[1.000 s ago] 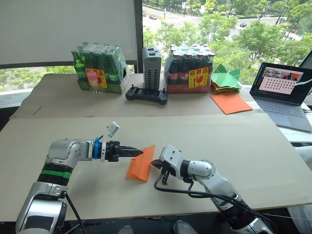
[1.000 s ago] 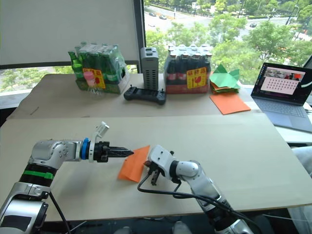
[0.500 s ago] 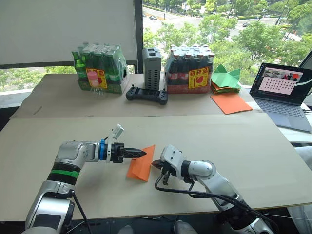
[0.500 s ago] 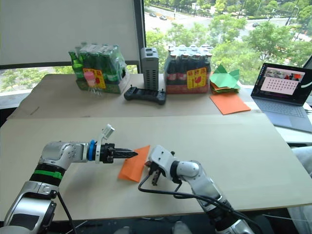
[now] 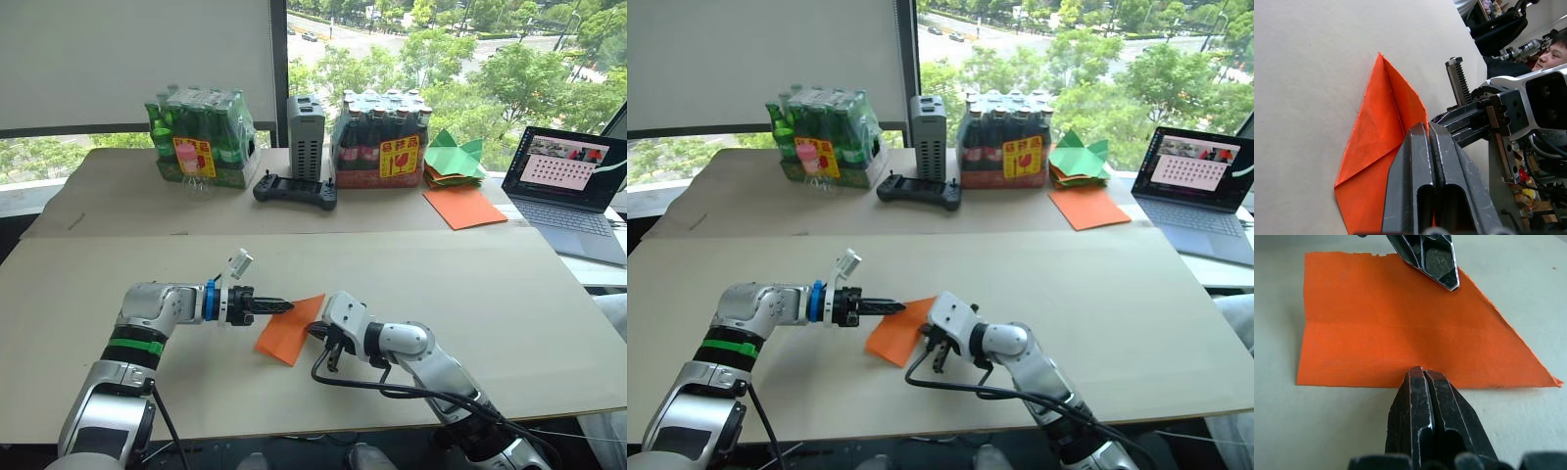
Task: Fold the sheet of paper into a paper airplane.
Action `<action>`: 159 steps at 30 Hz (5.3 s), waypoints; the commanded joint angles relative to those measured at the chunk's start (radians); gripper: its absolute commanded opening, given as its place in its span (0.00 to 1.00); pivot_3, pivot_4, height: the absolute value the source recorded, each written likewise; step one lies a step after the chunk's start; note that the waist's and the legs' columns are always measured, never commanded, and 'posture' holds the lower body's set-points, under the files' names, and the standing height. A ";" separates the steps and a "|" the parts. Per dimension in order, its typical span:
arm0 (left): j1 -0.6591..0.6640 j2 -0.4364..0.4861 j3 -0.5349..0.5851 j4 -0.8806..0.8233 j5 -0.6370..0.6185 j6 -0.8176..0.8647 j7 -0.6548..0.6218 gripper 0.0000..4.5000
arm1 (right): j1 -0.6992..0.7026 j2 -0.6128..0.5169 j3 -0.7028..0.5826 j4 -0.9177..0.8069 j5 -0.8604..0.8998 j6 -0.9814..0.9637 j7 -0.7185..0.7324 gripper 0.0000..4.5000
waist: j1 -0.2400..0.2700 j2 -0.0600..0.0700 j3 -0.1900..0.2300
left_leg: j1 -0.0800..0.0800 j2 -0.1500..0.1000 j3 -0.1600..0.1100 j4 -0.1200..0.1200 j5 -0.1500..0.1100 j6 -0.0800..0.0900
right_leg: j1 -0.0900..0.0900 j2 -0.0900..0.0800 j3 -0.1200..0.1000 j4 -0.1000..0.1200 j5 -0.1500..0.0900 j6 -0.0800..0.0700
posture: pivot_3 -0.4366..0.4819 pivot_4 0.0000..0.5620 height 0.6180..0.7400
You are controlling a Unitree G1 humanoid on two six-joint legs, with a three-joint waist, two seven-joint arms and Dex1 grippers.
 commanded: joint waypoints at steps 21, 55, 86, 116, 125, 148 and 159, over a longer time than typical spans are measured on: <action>0.148 -0.302 0.464 -0.332 -0.172 0.161 0.638 0.01 | -0.062 0.096 -0.128 0.037 0.013 -0.071 -0.147 0.00 | 0.001 0.000 0.000 | 0.001 -0.001 0.000 0.001 0.000 0.000 | 0.000 -0.001 0.000 0.003 0.000 0.000 | 0.48 0.27 1.00; 0.205 -0.704 0.736 -0.570 -0.489 0.043 1.631 0.57 | -0.065 0.134 -0.116 0.089 0.014 -0.123 -0.143 0.00 | 0.004 -0.001 0.000 | 0.001 -0.003 0.000 0.001 0.000 -0.001 | 0.001 -0.003 0.001 0.002 0.001 0.001 | 0.48 0.27 1.00; 0.390 -0.108 0.653 -0.401 -0.567 0.072 1.127 0.58 | -0.106 0.301 -0.008 0.152 0.005 -0.155 -0.156 0.66 | 0.001 -0.001 0.000 | 0.001 -0.002 -0.001 0.000 0.001 -0.002 | 0.000 -0.002 0.000 0.001 0.001 0.001 | 0.48 0.27 1.00; 0.380 -0.120 0.656 -0.410 -0.563 0.065 1.147 0.58 | -0.180 0.328 0.030 0.279 -0.113 -0.188 -0.224 0.10 | -0.001 -0.001 0.000 | 0.001 -0.002 -0.001 0.000 0.001 -0.002 | 0.000 -0.003 0.000 0.001 0.001 0.001 | 0.48 0.27 1.00; 0.384 -0.120 0.650 -0.409 -0.559 0.057 1.145 0.58 | -0.175 0.268 0.029 0.237 -0.150 -0.224 -0.215 0.01 | 0.000 -0.001 0.000 | 0.001 -0.002 -0.001 0.000 0.001 -0.002 | 0.000 -0.003 0.000 0.001 0.001 0.001 | 0.48 0.27 1.00; 0.378 -0.074 0.627 -0.336 -0.496 0.045 1.014 0.58 | -0.095 -0.188 -0.055 0.075 0.007 -0.697 0.246 0.01 | 0.000 -0.001 0.000 | 0.001 -0.002 0.000 0.000 0.001 -0.002 | 0.001 -0.002 0.000 -0.001 0.001 0.001 | 0.48 0.27 1.00; 0.410 -0.025 0.532 -0.454 -0.498 0.080 0.854 0.58 | -0.094 -0.165 0.015 0.226 -0.181 -0.938 0.160 0.01 | 0.002 -0.001 0.000 | 0.001 -0.002 0.000 0.000 0.001 -0.002 | 0.001 -0.003 0.000 -0.001 0.001 0.001 | 0.48 0.27 1.00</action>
